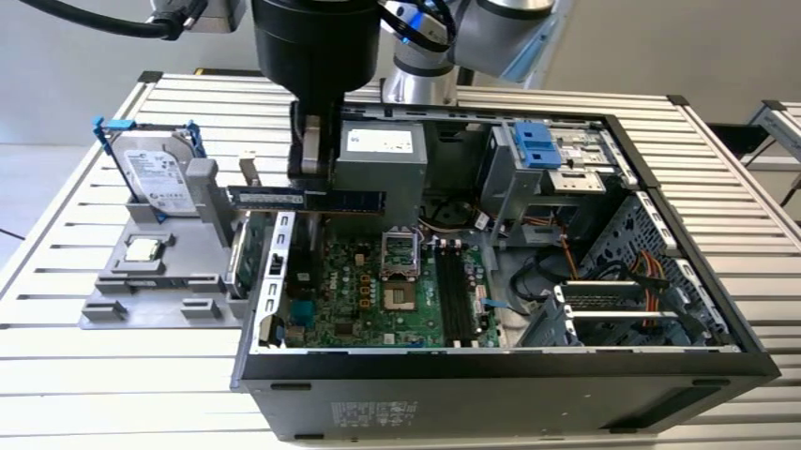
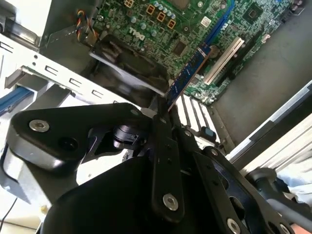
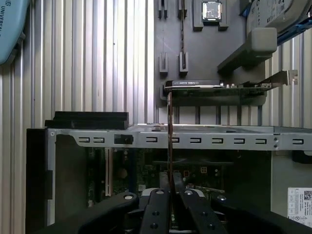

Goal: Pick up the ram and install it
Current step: 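Pick up the ram and move it above insertion slot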

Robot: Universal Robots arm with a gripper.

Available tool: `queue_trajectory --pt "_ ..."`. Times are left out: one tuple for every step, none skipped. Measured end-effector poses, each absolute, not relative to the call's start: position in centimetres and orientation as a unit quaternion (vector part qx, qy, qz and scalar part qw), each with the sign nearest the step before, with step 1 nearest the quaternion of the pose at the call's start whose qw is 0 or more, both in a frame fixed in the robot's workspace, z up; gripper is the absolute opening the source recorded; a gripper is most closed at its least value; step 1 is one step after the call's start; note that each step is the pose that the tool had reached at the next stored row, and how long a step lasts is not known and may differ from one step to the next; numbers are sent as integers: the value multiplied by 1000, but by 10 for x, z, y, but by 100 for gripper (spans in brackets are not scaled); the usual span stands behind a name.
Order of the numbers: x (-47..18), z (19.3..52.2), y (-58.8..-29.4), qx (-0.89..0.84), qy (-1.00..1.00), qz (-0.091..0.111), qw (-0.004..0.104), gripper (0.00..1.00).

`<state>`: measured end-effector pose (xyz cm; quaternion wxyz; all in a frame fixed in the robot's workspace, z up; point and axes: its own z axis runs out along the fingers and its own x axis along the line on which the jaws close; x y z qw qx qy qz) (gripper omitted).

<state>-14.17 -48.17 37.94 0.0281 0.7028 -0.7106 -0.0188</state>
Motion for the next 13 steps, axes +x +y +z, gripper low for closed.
queue_trajectory --pt "-140 379 -482 703 -711 -19 28 0" --pt "-139 379 -482 703 -711 -19 28 0" --pt "-138 379 -482 703 -711 -19 28 0" --pt "-136 379 -482 703 -711 -19 28 0" --pt "-135 379 -482 703 -711 -19 28 0" --pt "-133 379 -482 703 -711 -19 28 0" --pt "-132 379 -482 703 -711 -19 28 0" --pt "-130 379 -482 703 -711 -19 28 0" --pt "-129 379 -482 703 -711 -19 28 0" --pt "-127 379 -482 703 -711 -19 28 0" --pt "-126 379 -482 703 -711 -19 28 0" --pt "-124 379 -482 703 -711 -19 28 0" --pt "-123 379 -482 703 -711 -19 28 0"
